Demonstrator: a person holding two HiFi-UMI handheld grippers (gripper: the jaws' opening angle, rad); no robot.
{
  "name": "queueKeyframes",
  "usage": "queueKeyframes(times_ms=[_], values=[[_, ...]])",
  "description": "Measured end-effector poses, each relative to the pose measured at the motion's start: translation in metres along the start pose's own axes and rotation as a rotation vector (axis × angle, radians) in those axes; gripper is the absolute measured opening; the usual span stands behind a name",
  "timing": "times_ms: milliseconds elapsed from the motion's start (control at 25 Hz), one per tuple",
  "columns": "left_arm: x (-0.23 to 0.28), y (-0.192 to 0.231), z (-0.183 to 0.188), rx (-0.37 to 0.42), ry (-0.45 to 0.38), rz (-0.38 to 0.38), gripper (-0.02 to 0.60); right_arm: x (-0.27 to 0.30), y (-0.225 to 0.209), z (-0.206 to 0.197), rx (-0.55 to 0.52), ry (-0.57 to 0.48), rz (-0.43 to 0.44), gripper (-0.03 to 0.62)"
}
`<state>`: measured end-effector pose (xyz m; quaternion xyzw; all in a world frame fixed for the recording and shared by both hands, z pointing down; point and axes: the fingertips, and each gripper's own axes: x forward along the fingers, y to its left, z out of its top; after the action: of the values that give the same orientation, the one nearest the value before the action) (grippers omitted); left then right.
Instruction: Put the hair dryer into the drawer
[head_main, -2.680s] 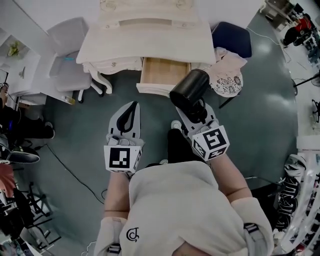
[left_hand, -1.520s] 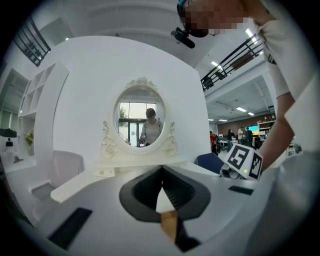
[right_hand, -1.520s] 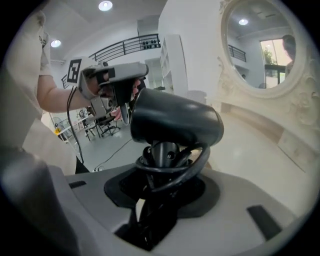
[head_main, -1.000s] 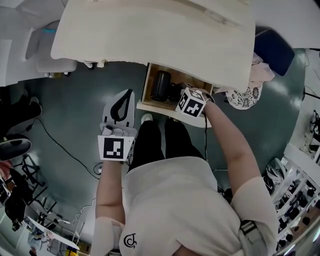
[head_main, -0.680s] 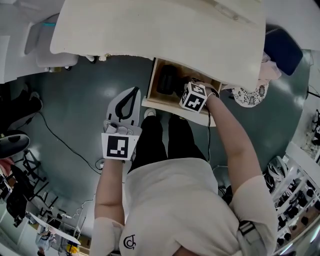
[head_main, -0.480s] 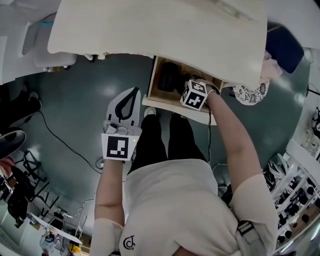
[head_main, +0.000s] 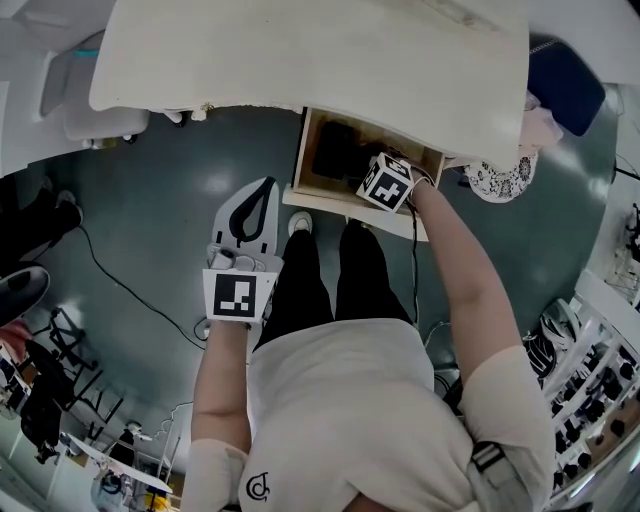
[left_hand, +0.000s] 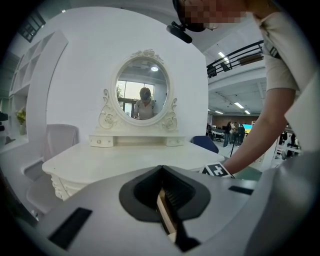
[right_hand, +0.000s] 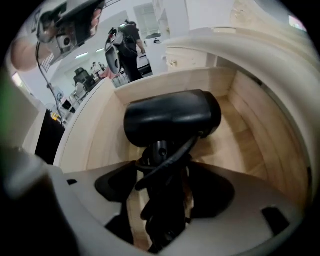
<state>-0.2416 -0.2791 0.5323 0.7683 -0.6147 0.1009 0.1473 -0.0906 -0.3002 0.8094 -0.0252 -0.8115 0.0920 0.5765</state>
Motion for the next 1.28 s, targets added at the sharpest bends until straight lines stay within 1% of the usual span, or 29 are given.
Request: queueKeyframes(times_ms=[40, 160, 240, 320, 360, 440, 520, 560, 680, 760, 840, 1000, 1080, 1280], values=[[-0.001, -0.001, 0.0, 0.001, -0.002, -0.002, 0.014, -0.002, -0.001, 0.001, 0.036, -0.01, -0.002, 0.338], [-0.001, -0.005, 0.003, 0.024, -0.002, -0.018, 0.014, -0.013, -0.005, 0.001, 0.093, -0.031, -0.016, 0.344], [0.0, -0.009, 0.006, 0.028, -0.009, -0.028, 0.014, -0.028, -0.007, 0.0, 0.088, -0.028, -0.035, 0.344], [0.0, -0.01, 0.011, 0.029, -0.019, -0.033, 0.014, -0.049, -0.012, 0.007, 0.072, -0.051, -0.094, 0.335], [0.001, -0.01, 0.013, 0.033, -0.021, -0.034, 0.014, -0.062, -0.015, 0.013, 0.069, -0.083, -0.134, 0.286], [0.003, -0.009, 0.017, 0.045, -0.022, -0.033, 0.014, -0.09, -0.018, 0.029, 0.079, -0.172, -0.215, 0.156], [0.004, -0.01, 0.023, 0.059, -0.021, -0.039, 0.014, -0.121, -0.016, 0.043, 0.1, -0.262, -0.281, 0.07], [0.004, -0.011, 0.028, 0.063, -0.027, -0.045, 0.012, -0.137, -0.014, 0.05, 0.112, -0.307, -0.31, 0.016], [0.001, -0.013, 0.046, 0.071, -0.057, -0.064, 0.014, -0.19, -0.004, 0.076, 0.153, -0.476, -0.376, 0.008], [-0.001, -0.017, 0.061, 0.088, -0.083, -0.08, 0.012, -0.234, 0.005, 0.096, 0.157, -0.609, -0.438, 0.008], [-0.006, -0.022, 0.079, 0.109, -0.112, -0.095, 0.014, -0.275, 0.016, 0.108, 0.16, -0.712, -0.504, 0.008], [-0.02, -0.031, 0.111, 0.142, -0.169, -0.113, 0.012, -0.347, 0.038, 0.121, 0.193, -0.892, -0.622, 0.006], [-0.029, -0.039, 0.128, 0.163, -0.197, -0.126, 0.014, -0.381, 0.051, 0.124, 0.184, -0.976, -0.68, 0.006], [-0.044, -0.06, 0.163, 0.194, -0.267, -0.168, 0.013, -0.437, 0.076, 0.123, 0.197, -1.12, -0.793, 0.006]])
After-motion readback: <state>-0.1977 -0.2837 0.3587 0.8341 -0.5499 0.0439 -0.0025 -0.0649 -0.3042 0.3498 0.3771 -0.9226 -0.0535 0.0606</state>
